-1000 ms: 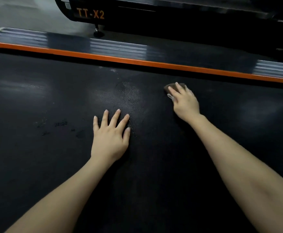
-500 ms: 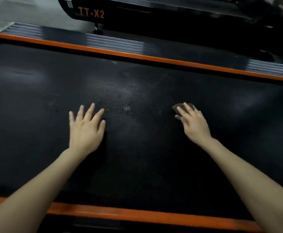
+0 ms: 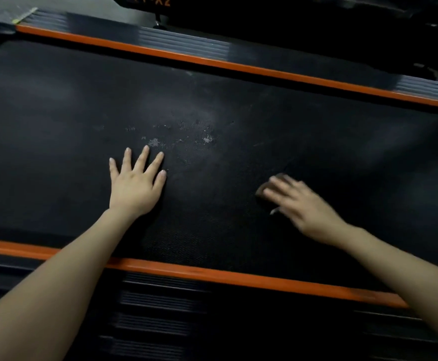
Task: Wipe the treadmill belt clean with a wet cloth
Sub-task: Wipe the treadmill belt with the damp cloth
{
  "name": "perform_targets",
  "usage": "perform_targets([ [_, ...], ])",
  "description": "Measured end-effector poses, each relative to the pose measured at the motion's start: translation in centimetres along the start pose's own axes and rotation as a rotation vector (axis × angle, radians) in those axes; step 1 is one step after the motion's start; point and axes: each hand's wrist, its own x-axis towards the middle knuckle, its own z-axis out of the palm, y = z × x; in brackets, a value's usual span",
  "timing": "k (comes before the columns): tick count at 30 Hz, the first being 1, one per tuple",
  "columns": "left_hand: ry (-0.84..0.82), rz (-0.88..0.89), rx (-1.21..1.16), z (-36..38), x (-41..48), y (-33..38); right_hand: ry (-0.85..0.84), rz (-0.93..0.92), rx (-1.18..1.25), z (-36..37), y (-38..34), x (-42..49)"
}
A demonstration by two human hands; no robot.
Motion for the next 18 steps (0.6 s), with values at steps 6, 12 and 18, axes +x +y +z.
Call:
perform_targets([
  [6, -0.012, -0.004, 0.012, -0.3, 0.0, 0.1, 0.148, 0.203, -0.043, 2.2, -5.3, 6.2],
  [12, -0.002, -0.008, 0.015, -0.5, -0.1, 0.1, -0.077, -0.553, -0.011, 2.0, -8.6, 2.8],
  [18, -0.053, -0.026, -0.042, -0.8, 0.4, -0.2, 0.091, -0.077, 0.053, 0.9, -2.0, 10.8],
])
